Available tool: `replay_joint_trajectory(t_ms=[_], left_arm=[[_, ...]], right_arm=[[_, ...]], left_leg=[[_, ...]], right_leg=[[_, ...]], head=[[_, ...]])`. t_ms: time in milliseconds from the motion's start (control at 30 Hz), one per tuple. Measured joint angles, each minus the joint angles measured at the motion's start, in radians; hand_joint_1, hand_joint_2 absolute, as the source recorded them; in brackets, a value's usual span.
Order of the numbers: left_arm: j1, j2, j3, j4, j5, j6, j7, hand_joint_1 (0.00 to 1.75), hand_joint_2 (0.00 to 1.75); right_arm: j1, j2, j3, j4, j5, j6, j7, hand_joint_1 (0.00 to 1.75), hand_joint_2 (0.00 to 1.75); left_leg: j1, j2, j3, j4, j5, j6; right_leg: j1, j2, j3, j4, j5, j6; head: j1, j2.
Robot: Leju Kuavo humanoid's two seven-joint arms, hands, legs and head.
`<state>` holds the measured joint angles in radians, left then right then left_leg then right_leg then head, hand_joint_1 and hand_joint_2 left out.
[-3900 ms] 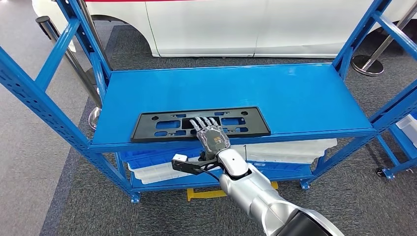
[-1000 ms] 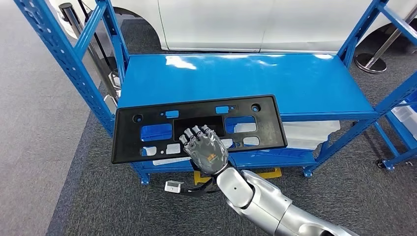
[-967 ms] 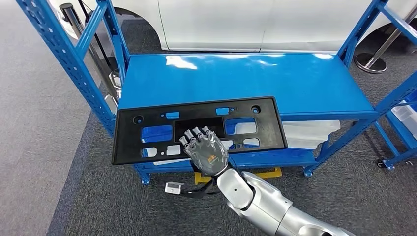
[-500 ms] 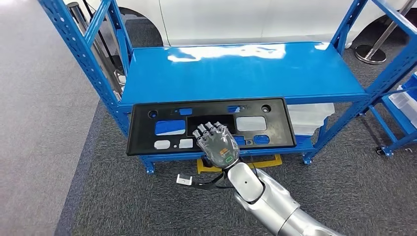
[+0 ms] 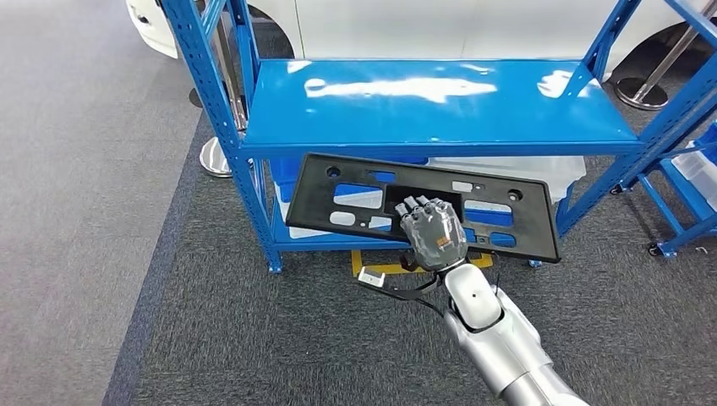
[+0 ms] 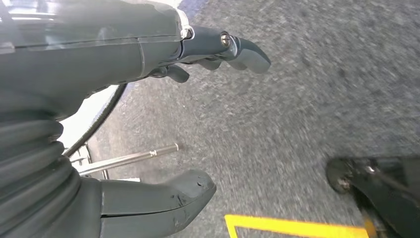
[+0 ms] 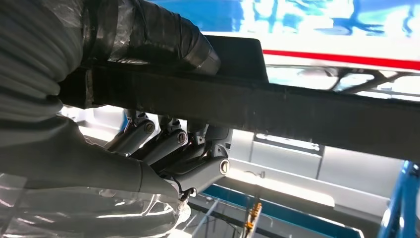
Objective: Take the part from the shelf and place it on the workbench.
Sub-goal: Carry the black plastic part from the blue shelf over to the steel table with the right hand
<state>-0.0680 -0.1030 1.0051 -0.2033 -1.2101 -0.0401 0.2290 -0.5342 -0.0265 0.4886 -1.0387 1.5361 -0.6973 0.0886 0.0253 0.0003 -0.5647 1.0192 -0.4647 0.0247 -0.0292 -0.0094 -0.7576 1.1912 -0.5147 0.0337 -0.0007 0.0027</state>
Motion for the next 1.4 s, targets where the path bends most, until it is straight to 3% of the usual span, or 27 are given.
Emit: replay_joint_trajectory(t_ms=[33, 67, 100, 133, 200, 267, 300, 367, 400, 467, 533, 600, 633, 667, 733, 800, 867, 900, 933, 1000, 1067, 1100, 1133, 1167, 1233, 1300, 1400], left_arm=[[0.000, 0.000, 0.002, 0.000, 0.002, -0.001, 0.000, 0.00, 1.75], [0.000, 0.000, 0.004, 0.000, 0.004, -0.002, 0.000, 0.00, 1.75], [0.001, 0.000, 0.006, 0.000, 0.005, -0.003, 0.000, 0.00, 1.75], [0.001, 0.000, 0.008, 0.000, 0.006, -0.004, 0.000, 0.00, 1.75], [0.001, 0.000, 0.012, 0.000, 0.006, -0.005, -0.002, 0.00, 1.75], [0.001, 0.000, 0.014, 0.000, 0.005, -0.012, -0.009, 0.00, 1.75], [0.000, 0.000, 0.014, 0.000, 0.004, -0.015, -0.012, 0.00, 1.75], [0.000, 0.000, 0.016, 0.000, 0.004, -0.019, -0.017, 0.00, 1.75], [0.001, 0.000, 0.017, 0.000, 0.005, -0.020, -0.018, 0.00, 1.75], [0.001, 0.000, 0.018, 0.000, 0.006, -0.020, -0.018, 0.00, 1.75], [0.003, -0.001, 0.019, 0.000, 0.006, -0.021, -0.018, 0.00, 1.75], [0.004, -0.001, 0.021, 0.000, 0.006, -0.022, -0.019, 0.00, 1.75], [0.004, -0.001, 0.022, 0.000, 0.007, -0.022, -0.020, 0.00, 1.75], [0.004, -0.001, 0.024, 0.000, 0.007, -0.022, -0.021, 0.00, 1.75], [0.005, 0.002, 0.026, 0.000, 0.007, -0.022, -0.024, 0.00, 1.75], [0.009, 0.005, 0.028, -0.001, 0.007, -0.022, -0.026, 0.00, 1.75], [0.011, 0.005, 0.031, -0.001, 0.007, -0.021, -0.029, 0.00, 1.75], [0.011, 0.003, 0.032, -0.001, 0.007, -0.022, -0.030, 0.00, 1.75], [0.010, 0.003, 0.033, -0.001, 0.007, -0.022, -0.031, 0.00, 1.75], [0.008, 0.001, 0.036, -0.001, 0.008, -0.023, -0.034, 0.00, 1.75], [0.008, 0.000, 0.039, -0.001, 0.008, -0.027, -0.033, 0.00, 1.75], [0.009, -0.001, 0.041, -0.001, 0.008, -0.029, -0.032, 0.00, 1.75], [0.010, -0.003, 0.042, -0.001, 0.008, -0.031, -0.031, 0.00, 1.75], [0.010, -0.004, 0.043, -0.001, 0.007, -0.032, -0.030, 0.00, 1.75], [0.009, -0.005, 0.045, -0.001, 0.006, -0.033, -0.028, 0.00, 1.75], [0.008, -0.004, 0.048, -0.001, 0.004, -0.033, -0.027, 0.00, 1.75], [0.007, -0.006, 0.049, -0.001, 0.000, -0.033, -0.027, 0.00, 1.75]], right_arm=[[0.005, -0.005, -0.016, 0.002, -0.005, 0.000, -0.006, 1.75, 1.75], [0.010, -0.010, -0.031, 0.003, -0.010, 0.000, -0.012, 1.75, 1.75], [0.015, -0.015, -0.043, 0.004, -0.014, 0.000, -0.017, 1.75, 1.75], [0.019, -0.019, -0.052, 0.005, -0.018, 0.000, -0.022, 1.75, 1.75], [0.022, -0.024, -0.067, 0.005, -0.021, 0.000, -0.026, 1.75, 1.75], [0.022, -0.028, -0.080, 0.005, -0.026, -0.001, -0.028, 1.75, 1.75], [0.022, -0.031, -0.086, 0.007, -0.031, -0.001, -0.031, 1.75, 1.75], [0.025, -0.038, -0.103, 0.010, -0.046, -0.001, -0.038, 1.75, 1.75], [0.026, -0.041, -0.112, 0.010, -0.054, -0.001, -0.042, 1.75, 1.75], [0.028, -0.048, -0.131, 0.012, -0.062, -0.001, -0.047, 1.75, 1.75], [0.033, -0.055, -0.144, 0.014, -0.064, -0.001, -0.048, 1.75, 1.75], [0.042, -0.064, -0.158, 0.016, -0.067, -0.001, -0.050, 1.75, 1.75], [0.049, -0.070, -0.166, 0.016, -0.069, -0.001, -0.054, 1.75, 1.75], [0.056, -0.079, -0.176, 0.014, -0.073, -0.001, -0.058, 1.75, 1.75], [0.068, -0.095, -0.197, 0.008, -0.081, -0.002, -0.067, 1.75, 1.75], [0.079, -0.110, -0.214, 0.002, -0.089, -0.003, -0.074, 1.75, 1.75], [0.091, -0.128, -0.229, -0.005, -0.090, -0.003, -0.077, 1.75, 1.75], [0.098, -0.140, -0.238, -0.011, -0.091, -0.003, -0.079, 1.75, 1.75], [0.103, -0.152, -0.249, -0.016, -0.094, -0.004, -0.081, 1.75, 1.75], [0.112, -0.182, -0.276, -0.026, -0.112, -0.003, -0.091, 1.75, 1.75], [0.125, -0.216, -0.309, -0.033, -0.136, -0.003, -0.104, 1.75, 1.75], [0.136, -0.232, -0.327, -0.038, -0.147, -0.002, -0.111, 1.75, 1.75], [0.148, -0.250, -0.344, -0.043, -0.158, -0.003, -0.118, 1.75, 1.75], [0.161, -0.267, -0.362, -0.051, -0.170, -0.003, -0.125, 1.75, 1.75], [0.185, -0.299, -0.395, -0.069, -0.192, -0.003, -0.138, 1.75, 1.75], [0.209, -0.324, -0.424, -0.089, -0.206, -0.003, -0.147, 1.75, 1.75], [0.251, -0.352, -0.467, -0.122, -0.219, -0.003, -0.157, 1.75, 1.75]], left_leg=[[-0.002, 0.000, -0.017, 0.001, 0.013, 0.002], [-0.003, 0.000, -0.034, 0.001, 0.026, 0.001], [-0.004, 0.000, -0.051, 0.002, 0.038, 0.000], [-0.004, -0.001, -0.066, 0.002, 0.049, -0.002], [-0.006, -0.002, -0.090, 0.003, 0.066, -0.010], [-0.008, 0.001, -0.100, 0.002, 0.082, -0.021], [-0.009, 0.003, -0.102, 0.000, 0.090, -0.027], [-0.006, 0.007, -0.103, -0.006, 0.101, -0.040], [-0.005, 0.007, -0.109, 0.003, 0.091, -0.044], [-0.003, 0.006, -0.139, 0.079, 0.027, -0.048], [-0.004, 0.006, -0.184, 0.217, -0.051, -0.049], [-0.006, 0.005, -0.195, 0.287, -0.069, -0.046], [-0.008, 0.002, -0.174, 0.265, -0.050, -0.039], [-0.012, -0.008, -0.136, 0.207, -0.020, -0.028], [-0.017, -0.057, -0.061, 0.079, 0.021, 0.005], [-0.022, -0.089, -0.028, 0.017, 0.029, 0.021], [-0.024, -0.072, -0.014, -0.013, 0.038, 0.018], [-0.022, -0.059, -0.004, -0.032, 0.042, 0.019], [-0.018, -0.044, 0.006, -0.053, 0.046, 0.020], [-0.014, -0.015, 0.018, -0.075, 0.047, 0.019], [-0.012, 0.009, 0.018, -0.070, 0.042, 0.015], [-0.009, 0.021, 0.018, -0.064, 0.037, 0.011], [-0.005, 0.033, 0.017, -0.057, 0.031, 0.005], [0.000, 0.044, 0.017, -0.046, 0.023, -0.002], [0.005, 0.064, 0.014, -0.022, 0.006, -0.018], [0.002, 0.077, 0.014, -0.010, -0.006, -0.034], [0.002, 0.089, 0.018, -0.003, -0.018, -0.051]], right_leg=[[0.000, 0.001, -0.011, 0.066, -0.037, 0.002], [0.000, 0.003, -0.013, 0.116, -0.050, 0.004], [0.000, 0.004, -0.001, 0.138, -0.040, 0.004], [0.000, 0.004, 0.029, 0.125, -0.017, 0.002], [0.001, 0.007, 0.137, 0.005, 0.010, -0.005], [0.006, 0.008, 0.230, -0.129, -0.010, -0.014], [0.010, 0.009, 0.248, -0.163, -0.022, -0.018], [0.011, 0.011, 0.245, -0.176, -0.014, -0.032], [0.011, 0.013, 0.241, -0.178, -0.007, -0.040], [0.010, 0.017, 0.231, -0.181, 0.009, -0.057], [0.015, 0.026, 0.217, -0.179, 0.020, -0.065], [0.023, 0.041, 0.206, -0.174, 0.026, -0.067], [0.028, 0.049, 0.202, -0.172, 0.028, -0.067], [0.032, 0.058, 0.200, -0.170, 0.028, -0.067], [0.033, 0.071, 0.196, -0.167, 0.029, -0.065], [0.019, 0.087, 0.187, -0.168, 0.035, -0.054], [0.010, 0.111, 0.183, -0.175, 0.043, -0.037], [0.011, 0.106, 0.179, -0.173, 0.039, -0.030], [0.014, 0.090, 0.168, -0.155, 0.028, -0.024], [0.013, 0.041, 0.119, -0.060, -0.019, -0.013], [0.002, 0.021, 0.058, 0.052, -0.054, 0.001], [-0.004, 0.017, 0.045, 0.072, -0.049, 0.008], [-0.009, 0.012, 0.051, 0.054, -0.026, 0.017], [-0.015, 0.001, 0.077, -0.002, 0.011, 0.025], [-0.016, -0.032, 0.132, -0.116, 0.057, 0.035], [-0.009, -0.042, 0.145, -0.148, 0.059, 0.021], [-0.006, -0.013, 0.135, -0.141, 0.061, -0.012]], head=[[0.000, 0.000], [0.000, 0.000], [0.000, 0.000], [0.000, 0.000], [0.000, 0.000], [-0.001, 0.000], [-0.001, 0.000], [0.000, 0.000], [-0.001, 0.000], [-0.001, 0.000], [-0.001, 0.000], [-0.001, 0.000], [-0.001, 0.000], [-0.001, 0.000], [0.001, 0.000], [0.001, 0.000], [-0.001, 0.000], [-0.001, 0.000], [-0.001, 0.000], [0.000, 0.000], [0.001, 0.000], [0.000, 0.000], [0.001, 0.000], [0.001, 0.000], [0.001, 0.000], [0.001, 0.000], [0.000, 0.000]])
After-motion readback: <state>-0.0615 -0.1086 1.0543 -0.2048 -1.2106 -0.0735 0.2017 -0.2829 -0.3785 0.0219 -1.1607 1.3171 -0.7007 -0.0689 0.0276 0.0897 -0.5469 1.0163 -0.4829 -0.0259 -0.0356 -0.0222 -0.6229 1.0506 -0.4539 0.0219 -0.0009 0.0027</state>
